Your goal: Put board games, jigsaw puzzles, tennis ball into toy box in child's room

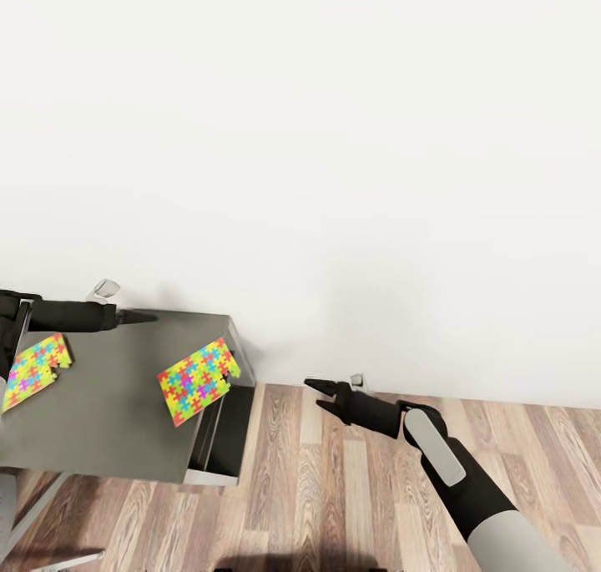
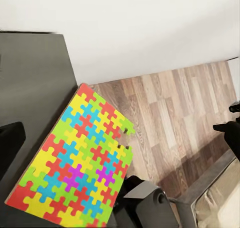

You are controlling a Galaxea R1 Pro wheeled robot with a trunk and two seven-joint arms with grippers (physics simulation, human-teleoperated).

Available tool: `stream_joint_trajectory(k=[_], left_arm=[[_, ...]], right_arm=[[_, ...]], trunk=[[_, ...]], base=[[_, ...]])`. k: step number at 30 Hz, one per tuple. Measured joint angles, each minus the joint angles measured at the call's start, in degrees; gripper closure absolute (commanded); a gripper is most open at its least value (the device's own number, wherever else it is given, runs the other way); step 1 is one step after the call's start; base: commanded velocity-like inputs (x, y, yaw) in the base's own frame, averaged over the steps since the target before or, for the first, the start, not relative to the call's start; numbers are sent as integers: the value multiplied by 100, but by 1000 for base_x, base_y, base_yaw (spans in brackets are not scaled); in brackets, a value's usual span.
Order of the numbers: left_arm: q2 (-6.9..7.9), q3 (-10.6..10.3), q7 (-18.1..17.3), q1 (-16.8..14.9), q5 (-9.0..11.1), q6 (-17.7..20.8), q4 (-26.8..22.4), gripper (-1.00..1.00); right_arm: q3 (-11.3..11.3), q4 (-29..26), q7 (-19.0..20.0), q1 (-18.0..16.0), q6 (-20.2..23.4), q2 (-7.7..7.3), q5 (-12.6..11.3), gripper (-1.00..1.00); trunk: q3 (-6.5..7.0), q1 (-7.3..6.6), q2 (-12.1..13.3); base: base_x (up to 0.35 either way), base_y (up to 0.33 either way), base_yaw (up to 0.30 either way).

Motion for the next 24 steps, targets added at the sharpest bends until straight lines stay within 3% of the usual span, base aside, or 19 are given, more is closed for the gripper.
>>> stream_joint_trajectory(k=[10,24], left_arm=[[0,-4,0,0,17,0,-2,-100],[2,0,0,0,47,-21,-2,-100]], right_arm=[[91,20,34,1,-1,170,395,-100],[96,30,41,1,-1,203,448,-100]], trunk=[[0,-1,-1],[0,-1,-1]], base=[[-77,78,0],[-25,83,0]])
